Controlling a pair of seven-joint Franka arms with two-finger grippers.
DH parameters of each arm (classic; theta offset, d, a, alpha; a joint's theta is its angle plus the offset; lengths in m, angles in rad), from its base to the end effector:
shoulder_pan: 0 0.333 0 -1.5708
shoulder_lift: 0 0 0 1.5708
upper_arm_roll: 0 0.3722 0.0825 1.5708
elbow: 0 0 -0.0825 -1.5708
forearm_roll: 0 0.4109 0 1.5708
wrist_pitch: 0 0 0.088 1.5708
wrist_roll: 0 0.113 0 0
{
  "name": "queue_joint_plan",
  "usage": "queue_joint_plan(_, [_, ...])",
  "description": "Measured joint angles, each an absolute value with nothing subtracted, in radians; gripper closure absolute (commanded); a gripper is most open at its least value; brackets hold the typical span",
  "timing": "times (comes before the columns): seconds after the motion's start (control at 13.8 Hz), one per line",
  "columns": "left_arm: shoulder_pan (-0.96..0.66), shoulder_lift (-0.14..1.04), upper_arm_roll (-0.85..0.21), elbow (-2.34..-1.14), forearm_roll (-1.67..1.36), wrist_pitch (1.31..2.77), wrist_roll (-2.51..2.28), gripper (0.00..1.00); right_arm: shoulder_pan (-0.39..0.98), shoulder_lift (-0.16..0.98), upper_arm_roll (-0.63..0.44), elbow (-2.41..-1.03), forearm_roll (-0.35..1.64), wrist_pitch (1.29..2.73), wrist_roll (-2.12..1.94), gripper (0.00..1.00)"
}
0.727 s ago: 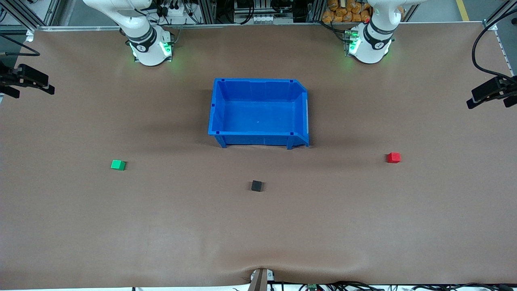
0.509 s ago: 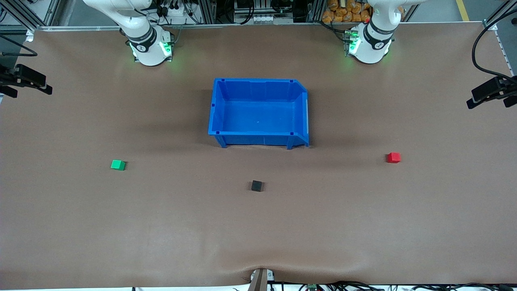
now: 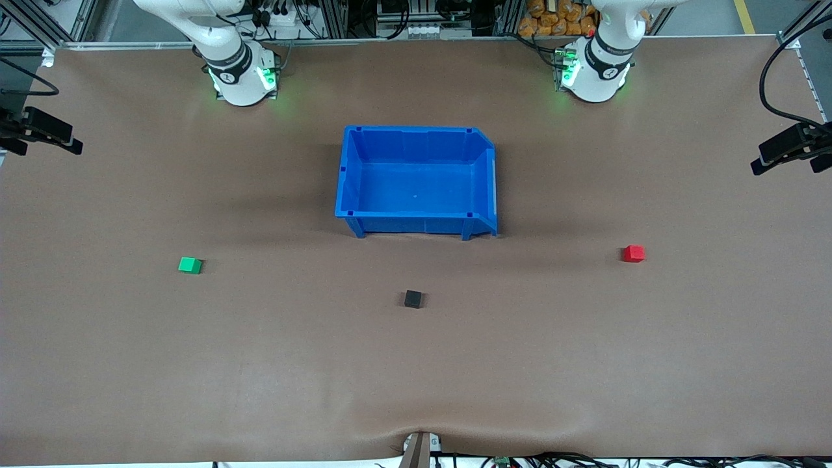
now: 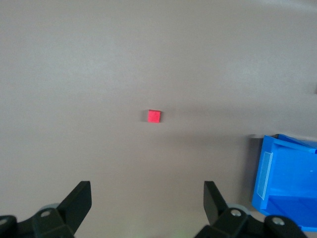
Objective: Attach green and red cubes to black cube
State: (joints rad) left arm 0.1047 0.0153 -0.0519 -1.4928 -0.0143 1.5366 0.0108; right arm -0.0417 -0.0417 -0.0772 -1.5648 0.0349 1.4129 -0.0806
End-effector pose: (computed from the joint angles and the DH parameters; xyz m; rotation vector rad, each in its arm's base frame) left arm 0.5835 0.0295 0.7016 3.1264 0.0646 0.0453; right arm 0.5450 -0.0618 0.6883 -3.0881 0.0532 0.1638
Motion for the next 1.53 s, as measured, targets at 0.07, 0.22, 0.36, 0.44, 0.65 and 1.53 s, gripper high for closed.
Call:
queue_joint_plan(0.07, [0.103, 0.015, -0.053, -1.493, -0.014, 1.537, 0.011, 0.0, -0.042, -0.042, -0.077, -1.565, 0.035, 1.413, -0.074, 0.0])
queue_joint_plan(0.22, [0.102, 0.015, -0.056, -1.493, -0.014, 1.537, 0.011, 0.0, -0.042, -0.042, -0.077, -1.565, 0.035, 1.413, -0.068, 0.0])
queue_joint_plan(0.36, [0.1, 0.016, -0.058, -1.493, -0.014, 1.537, 0.011, 0.0, -0.042, -0.042, -0.077, -1.565, 0.035, 1.416, -0.066, 0.0])
queue_joint_plan(0.44, [0.1, 0.018, -0.058, -1.493, -0.014, 1.537, 0.011, 0.0, -0.042, -0.042, -0.077, -1.565, 0.035, 1.419, -0.066, 0.0])
queue_joint_plan(0.65, [0.107, 0.035, -0.054, -1.493, -0.014, 1.54, 0.01, 0.0, -0.042, -0.042, -0.077, -1.564, 0.033, 1.426, -0.065, 0.0])
queue_joint_plan(1.53, [0.092, 0.172, -0.06, -1.476, -0.012, 1.561, 0.025, 0.0, -0.036, 0.204, -0.07, -1.583, 0.036, 1.603, -0.063, 0.0])
